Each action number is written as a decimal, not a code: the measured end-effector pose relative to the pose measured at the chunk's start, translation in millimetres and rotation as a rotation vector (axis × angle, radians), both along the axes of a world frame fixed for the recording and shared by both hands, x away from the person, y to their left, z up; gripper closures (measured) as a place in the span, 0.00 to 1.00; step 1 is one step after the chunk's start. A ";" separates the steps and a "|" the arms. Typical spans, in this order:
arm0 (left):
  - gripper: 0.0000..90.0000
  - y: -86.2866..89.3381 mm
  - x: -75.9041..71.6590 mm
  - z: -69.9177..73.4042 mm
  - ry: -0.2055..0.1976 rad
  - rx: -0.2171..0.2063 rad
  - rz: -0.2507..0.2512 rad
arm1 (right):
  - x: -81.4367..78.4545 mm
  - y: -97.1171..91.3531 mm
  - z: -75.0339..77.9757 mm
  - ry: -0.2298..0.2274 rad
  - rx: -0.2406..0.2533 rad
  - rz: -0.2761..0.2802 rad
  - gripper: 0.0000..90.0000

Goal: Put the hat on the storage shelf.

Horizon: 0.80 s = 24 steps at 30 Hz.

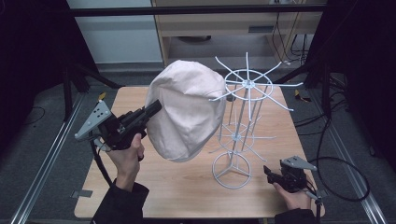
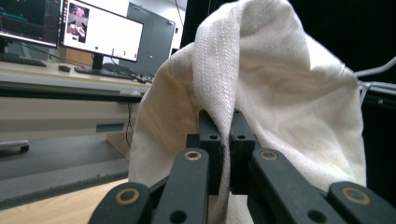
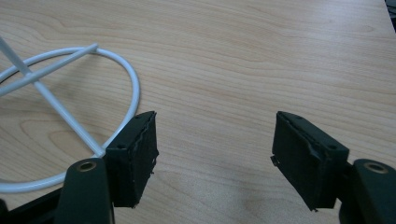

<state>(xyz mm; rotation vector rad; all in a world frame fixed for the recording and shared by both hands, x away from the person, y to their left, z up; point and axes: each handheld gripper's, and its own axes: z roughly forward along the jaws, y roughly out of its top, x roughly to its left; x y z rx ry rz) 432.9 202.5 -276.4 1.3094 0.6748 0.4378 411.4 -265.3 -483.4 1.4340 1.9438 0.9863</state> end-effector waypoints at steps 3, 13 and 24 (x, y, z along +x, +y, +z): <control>0.97 -2.0 1.9 -4.0 0.010 0.022 -0.006 | 0.0 0.0 0.0 0.000 0.000 0.000 0.34; 0.97 -5.1 6.3 -13.9 0.034 0.078 -0.016 | -0.3 0.0 0.4 0.002 0.005 -0.001 0.34; 0.96 -14.2 6.8 -26.8 0.047 0.169 -0.011 | -0.3 0.1 0.1 0.002 0.004 -0.001 0.34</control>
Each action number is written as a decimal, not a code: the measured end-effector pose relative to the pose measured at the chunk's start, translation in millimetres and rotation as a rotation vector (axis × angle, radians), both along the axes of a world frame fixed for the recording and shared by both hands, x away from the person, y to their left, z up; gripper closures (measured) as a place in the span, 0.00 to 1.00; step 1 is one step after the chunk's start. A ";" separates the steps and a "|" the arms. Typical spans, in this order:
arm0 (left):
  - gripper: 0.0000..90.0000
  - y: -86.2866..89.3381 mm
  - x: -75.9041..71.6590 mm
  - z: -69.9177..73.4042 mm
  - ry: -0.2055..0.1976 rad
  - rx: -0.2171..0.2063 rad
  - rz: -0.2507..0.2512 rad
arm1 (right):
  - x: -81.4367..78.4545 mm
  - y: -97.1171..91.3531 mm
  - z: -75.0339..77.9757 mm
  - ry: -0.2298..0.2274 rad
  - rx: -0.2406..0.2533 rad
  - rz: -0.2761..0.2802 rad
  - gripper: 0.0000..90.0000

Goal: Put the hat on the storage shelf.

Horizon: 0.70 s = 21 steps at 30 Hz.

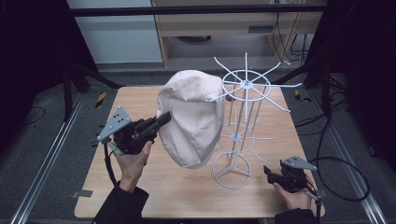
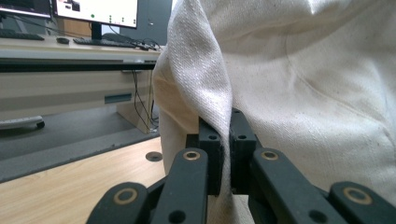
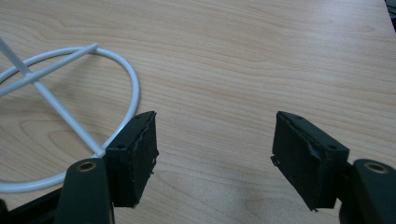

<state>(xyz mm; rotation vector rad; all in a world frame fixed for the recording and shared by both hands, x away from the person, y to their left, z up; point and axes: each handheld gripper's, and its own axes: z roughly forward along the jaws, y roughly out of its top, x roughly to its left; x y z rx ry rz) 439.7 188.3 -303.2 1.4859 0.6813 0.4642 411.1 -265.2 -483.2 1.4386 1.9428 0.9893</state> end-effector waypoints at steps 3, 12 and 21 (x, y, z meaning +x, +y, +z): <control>0.96 -3.3 1.1 -3.5 0.007 0.018 -0.006 | 0.2 -0.2 -0.3 -0.001 -0.003 0.001 0.34; 0.96 -13.6 4.0 -11.0 0.028 0.061 -0.017 | 0.2 -0.3 -0.3 -0.002 -0.003 0.002 0.34; 0.92 -16.6 6.5 -13.7 0.048 0.068 -0.020 | 0.2 -0.1 -0.3 -0.001 -0.003 0.003 0.34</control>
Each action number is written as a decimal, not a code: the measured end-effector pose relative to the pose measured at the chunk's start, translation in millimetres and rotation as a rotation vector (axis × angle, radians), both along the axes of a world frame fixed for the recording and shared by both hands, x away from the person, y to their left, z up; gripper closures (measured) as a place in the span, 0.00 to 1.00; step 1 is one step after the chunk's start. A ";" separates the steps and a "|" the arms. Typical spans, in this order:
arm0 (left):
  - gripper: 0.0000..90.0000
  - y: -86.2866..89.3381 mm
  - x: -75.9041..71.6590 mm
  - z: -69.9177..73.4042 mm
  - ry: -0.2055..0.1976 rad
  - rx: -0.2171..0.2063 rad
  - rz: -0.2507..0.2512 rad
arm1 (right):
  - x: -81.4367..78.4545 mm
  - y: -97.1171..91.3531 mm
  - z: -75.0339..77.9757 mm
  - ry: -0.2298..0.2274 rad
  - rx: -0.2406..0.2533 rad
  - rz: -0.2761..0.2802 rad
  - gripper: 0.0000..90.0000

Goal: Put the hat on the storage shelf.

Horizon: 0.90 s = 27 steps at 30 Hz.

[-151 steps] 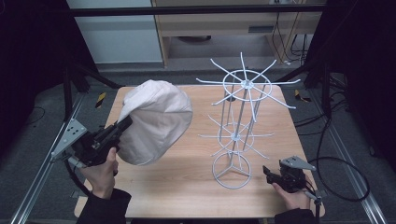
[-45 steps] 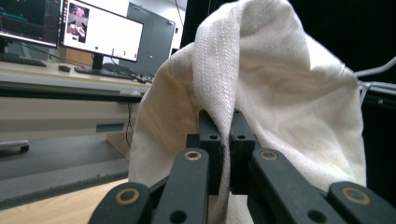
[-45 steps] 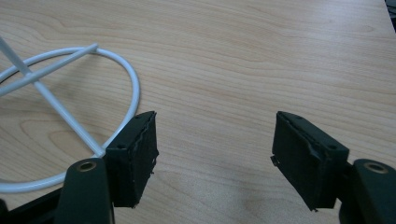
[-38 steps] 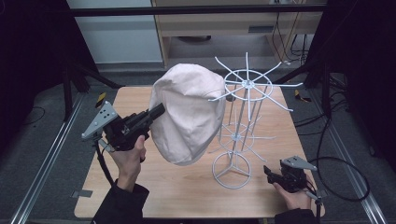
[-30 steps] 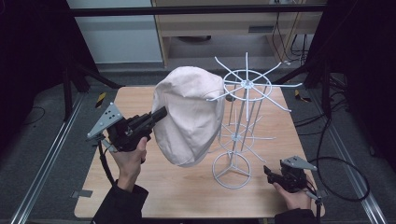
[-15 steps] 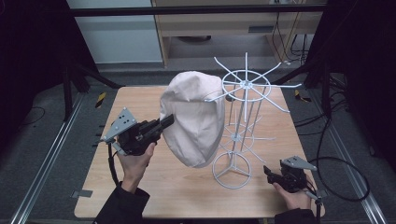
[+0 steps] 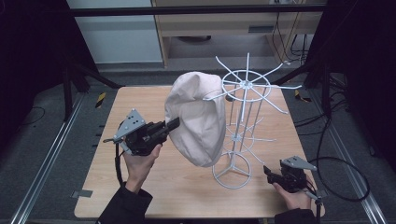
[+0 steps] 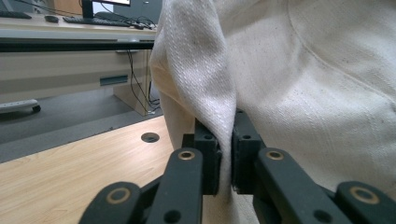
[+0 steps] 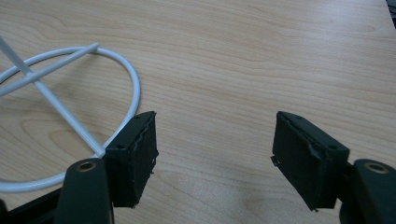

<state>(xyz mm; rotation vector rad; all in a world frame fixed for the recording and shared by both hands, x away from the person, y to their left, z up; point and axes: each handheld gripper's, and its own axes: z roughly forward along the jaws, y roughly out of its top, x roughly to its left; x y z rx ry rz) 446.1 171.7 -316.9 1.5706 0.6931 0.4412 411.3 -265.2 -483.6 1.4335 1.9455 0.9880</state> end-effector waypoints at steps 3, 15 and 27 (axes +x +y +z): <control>0.88 0.5 1.2 -1.6 0.011 -0.001 0.001 | 0.0 0.0 0.1 -0.001 0.000 0.001 0.34; 0.61 8.1 -1.9 -7.1 0.017 0.004 0.035 | -0.4 -0.1 0.7 0.004 0.006 -0.001 0.34; 0.45 43.4 -16.0 -15.8 0.032 0.051 0.134 | -0.2 -1.0 0.1 0.003 0.005 -0.006 0.34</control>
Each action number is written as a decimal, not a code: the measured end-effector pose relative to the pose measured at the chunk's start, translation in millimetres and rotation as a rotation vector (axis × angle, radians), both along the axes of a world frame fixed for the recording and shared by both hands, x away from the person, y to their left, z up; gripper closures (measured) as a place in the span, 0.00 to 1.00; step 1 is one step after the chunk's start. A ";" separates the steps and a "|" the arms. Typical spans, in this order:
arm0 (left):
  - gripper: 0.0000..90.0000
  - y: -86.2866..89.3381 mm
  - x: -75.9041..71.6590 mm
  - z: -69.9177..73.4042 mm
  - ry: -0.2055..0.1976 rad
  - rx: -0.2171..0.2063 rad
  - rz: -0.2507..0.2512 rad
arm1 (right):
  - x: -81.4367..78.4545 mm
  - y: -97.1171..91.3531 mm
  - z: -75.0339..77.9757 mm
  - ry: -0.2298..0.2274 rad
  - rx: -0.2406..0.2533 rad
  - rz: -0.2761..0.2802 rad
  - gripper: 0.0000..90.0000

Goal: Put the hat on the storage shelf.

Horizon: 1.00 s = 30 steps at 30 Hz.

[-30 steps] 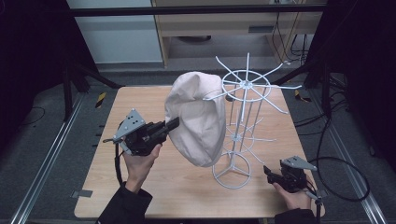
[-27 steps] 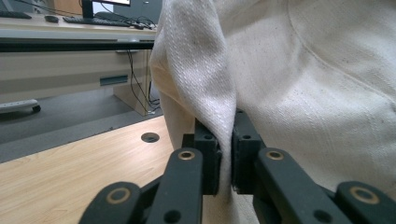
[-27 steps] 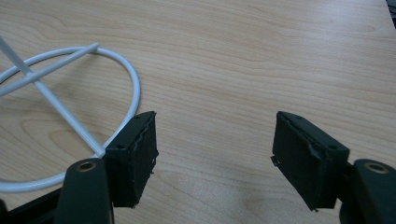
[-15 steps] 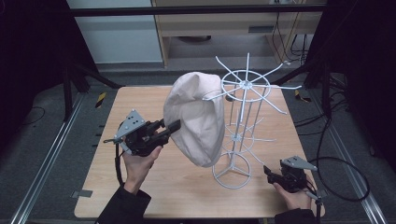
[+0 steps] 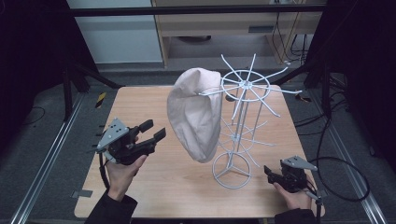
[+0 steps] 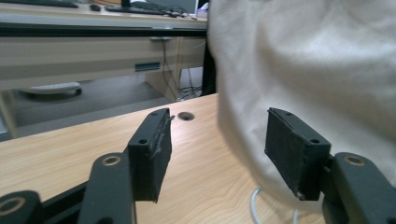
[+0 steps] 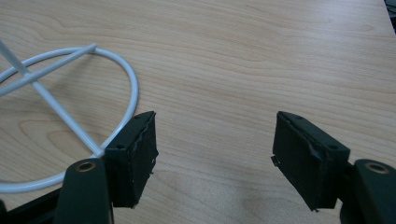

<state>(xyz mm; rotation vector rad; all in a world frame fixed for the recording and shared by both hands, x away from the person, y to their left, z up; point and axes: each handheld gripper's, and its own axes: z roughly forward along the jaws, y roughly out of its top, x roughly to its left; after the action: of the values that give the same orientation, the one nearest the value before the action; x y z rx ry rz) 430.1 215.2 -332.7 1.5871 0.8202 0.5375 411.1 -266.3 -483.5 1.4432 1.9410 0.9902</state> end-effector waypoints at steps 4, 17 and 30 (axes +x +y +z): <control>0.42 16.0 -4.7 -11.0 0.025 0.022 0.048 | -0.1 -0.4 0.1 -0.005 -0.001 0.002 0.34; 0.38 52.7 -3.8 -63.5 0.171 0.112 0.175 | -0.4 -1.1 0.2 0.001 0.007 -0.004 0.33; 0.32 88.5 -2.8 -112.3 0.278 0.200 0.303 | 0.3 -3.4 -1.0 -0.006 0.005 -0.009 0.31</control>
<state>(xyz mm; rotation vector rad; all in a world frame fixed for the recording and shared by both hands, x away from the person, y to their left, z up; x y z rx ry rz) 427.3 303.6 -444.9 1.7561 1.2624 0.6381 411.4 -269.7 -484.4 1.4484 1.9272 0.9948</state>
